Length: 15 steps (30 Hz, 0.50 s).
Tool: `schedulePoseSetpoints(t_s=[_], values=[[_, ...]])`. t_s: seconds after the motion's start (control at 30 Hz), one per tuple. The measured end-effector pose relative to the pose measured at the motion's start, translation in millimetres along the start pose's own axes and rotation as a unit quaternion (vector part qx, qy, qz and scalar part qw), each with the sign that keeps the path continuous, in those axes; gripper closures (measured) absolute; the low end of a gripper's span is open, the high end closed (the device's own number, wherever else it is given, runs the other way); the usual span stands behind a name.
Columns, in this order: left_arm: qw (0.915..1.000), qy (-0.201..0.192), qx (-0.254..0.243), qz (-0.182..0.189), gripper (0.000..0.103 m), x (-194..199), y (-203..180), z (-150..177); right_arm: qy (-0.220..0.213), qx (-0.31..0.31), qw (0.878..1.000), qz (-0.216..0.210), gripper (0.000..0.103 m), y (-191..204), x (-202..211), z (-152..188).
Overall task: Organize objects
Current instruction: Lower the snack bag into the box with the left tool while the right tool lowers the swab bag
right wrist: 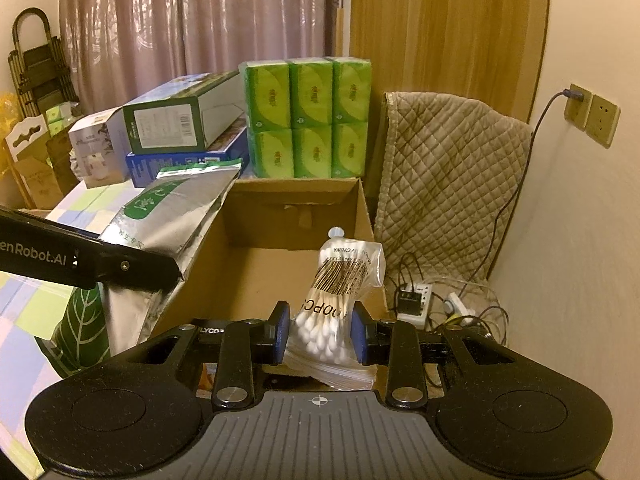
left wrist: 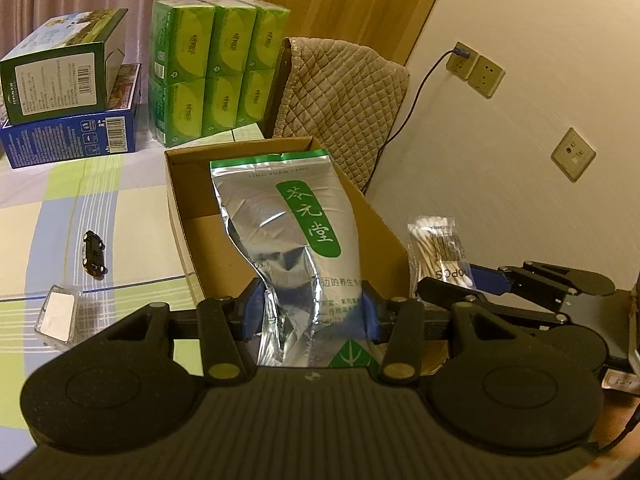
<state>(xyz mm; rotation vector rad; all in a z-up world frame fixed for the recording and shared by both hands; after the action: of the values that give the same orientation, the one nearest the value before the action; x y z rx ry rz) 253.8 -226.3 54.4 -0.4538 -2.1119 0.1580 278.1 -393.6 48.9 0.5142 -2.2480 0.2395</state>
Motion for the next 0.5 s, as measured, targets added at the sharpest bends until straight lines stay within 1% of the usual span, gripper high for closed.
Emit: schedulePoseSetpoints(t_s=[0.17,0.2,0.23,0.27,0.33,0.5], values=[[0.9999,-0.004,0.010,-0.006,0.058,-5,2,-7,0.000,0.000,1.000,0.001,0.074,-1,-2,-4],[0.9999,-0.006,0.013,-0.008,0.054,-7,3,-9,0.000,0.000,1.000,0.001,0.074,-1,-3,-4],[0.9998,-0.007,0.015,-0.012,0.045,-8,4,-11,0.000,-0.001,1.000,0.002,0.074,-1,-3,-5],[0.9998,-0.007,0.012,-0.016,0.042,-9,4,-12,0.000,-0.002,1.000,0.002,0.074,-2,-3,-5],[0.9998,-0.011,0.006,-0.018,0.041,-8,6,-13,-0.002,-0.002,1.000,0.002,0.074,-1,-1,-4],[0.9996,-0.010,0.017,-0.020,0.041,-2,15,-7,0.000,-0.002,1.000,0.000,0.074,0,0,-1]])
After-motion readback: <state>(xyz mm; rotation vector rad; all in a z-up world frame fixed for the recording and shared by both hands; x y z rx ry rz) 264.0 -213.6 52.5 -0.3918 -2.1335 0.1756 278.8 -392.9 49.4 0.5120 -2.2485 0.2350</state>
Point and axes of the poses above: each gripper's, at about its wrist camera, not at the fingertips, and x roughly against the way its jaws point, y to its left, z to its underside, the point moved 2 cm from there along -x, roughly the way its jaws point, and after that the axes turned 8 degrees about y, right-handed, at the moved point
